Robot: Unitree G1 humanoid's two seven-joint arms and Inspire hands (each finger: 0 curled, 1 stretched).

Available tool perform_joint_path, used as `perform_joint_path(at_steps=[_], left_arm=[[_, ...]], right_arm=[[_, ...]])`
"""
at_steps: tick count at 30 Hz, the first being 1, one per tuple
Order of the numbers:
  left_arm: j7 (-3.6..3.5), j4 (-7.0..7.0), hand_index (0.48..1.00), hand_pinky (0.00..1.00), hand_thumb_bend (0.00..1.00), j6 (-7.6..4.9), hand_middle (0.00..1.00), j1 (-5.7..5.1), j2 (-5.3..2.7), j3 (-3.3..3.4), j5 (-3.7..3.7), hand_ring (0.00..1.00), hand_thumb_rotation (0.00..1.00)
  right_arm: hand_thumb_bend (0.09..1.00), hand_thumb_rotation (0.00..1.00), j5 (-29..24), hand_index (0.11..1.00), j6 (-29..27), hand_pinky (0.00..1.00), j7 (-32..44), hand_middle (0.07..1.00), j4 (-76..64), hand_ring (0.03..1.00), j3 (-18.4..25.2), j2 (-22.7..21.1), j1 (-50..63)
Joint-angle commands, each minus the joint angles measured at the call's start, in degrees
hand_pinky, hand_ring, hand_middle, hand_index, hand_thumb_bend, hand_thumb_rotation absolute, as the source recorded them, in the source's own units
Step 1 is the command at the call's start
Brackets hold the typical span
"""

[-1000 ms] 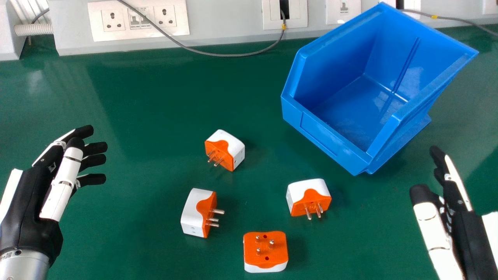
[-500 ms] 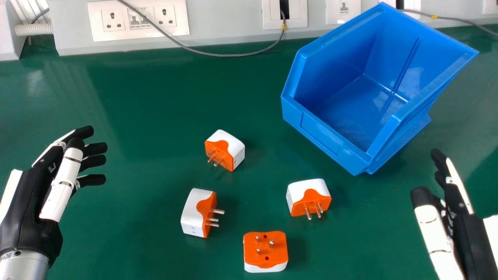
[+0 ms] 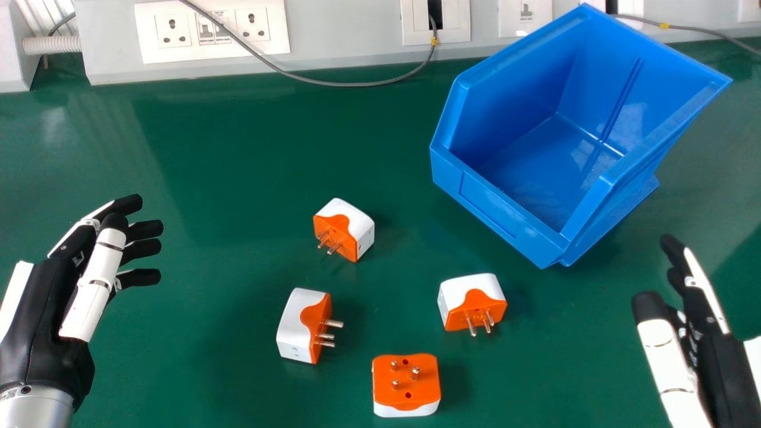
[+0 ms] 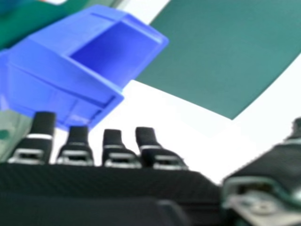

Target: Pick all objects and put in blue box

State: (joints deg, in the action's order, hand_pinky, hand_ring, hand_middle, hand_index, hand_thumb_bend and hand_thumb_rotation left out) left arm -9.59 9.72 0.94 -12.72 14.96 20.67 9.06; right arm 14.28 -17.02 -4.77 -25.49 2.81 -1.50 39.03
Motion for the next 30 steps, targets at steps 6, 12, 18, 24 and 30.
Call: perform_joint_path(at_steps=[6,12,18,24,30], left_arm=[[0.11,1.67,0.807,0.64,0.28,-0.16,0.74,-0.16,0.38,0.31,0.15,0.74,0.79],[0.28,0.99,0.808,0.64,0.29,-0.32,0.74,0.29,0.50,0.29,-0.17,0.74,0.79],[0.55,0.53,0.807,0.64,0.29,-0.27,0.74,0.78,0.50,0.13,-0.48,0.74,0.79],[0.85,1.31,0.807,0.64,0.29,0.39,0.74,0.74,0.36,-0.05,-0.56,0.74,0.79],[0.93,1.12,0.808,0.64,0.29,0.78,0.74,1.12,0.50,-0.12,-0.46,0.74,0.79]], right_arm=[[0.346,1.00,6.7,0.927,-6.6,0.87,-4.3,0.962,-2.3,0.962,-1.0,1.1,0.8],[0.329,1.00,10.1,0.926,-10.4,0.86,-3.7,0.960,-1.2,0.951,-2.0,-1.4,1.3],[0.322,1.00,10.9,0.926,-10.0,0.85,-2.0,0.958,-1.7,0.938,-2.3,-3.4,3.0],[0.321,1.00,11.2,0.927,-7.7,0.84,0.0,0.955,-4.4,0.935,-3.6,-3.5,5.1],[0.321,1.00,12.1,0.932,-7.1,0.85,0.4,0.953,-5.8,0.937,-5.1,-3.5,7.7]])
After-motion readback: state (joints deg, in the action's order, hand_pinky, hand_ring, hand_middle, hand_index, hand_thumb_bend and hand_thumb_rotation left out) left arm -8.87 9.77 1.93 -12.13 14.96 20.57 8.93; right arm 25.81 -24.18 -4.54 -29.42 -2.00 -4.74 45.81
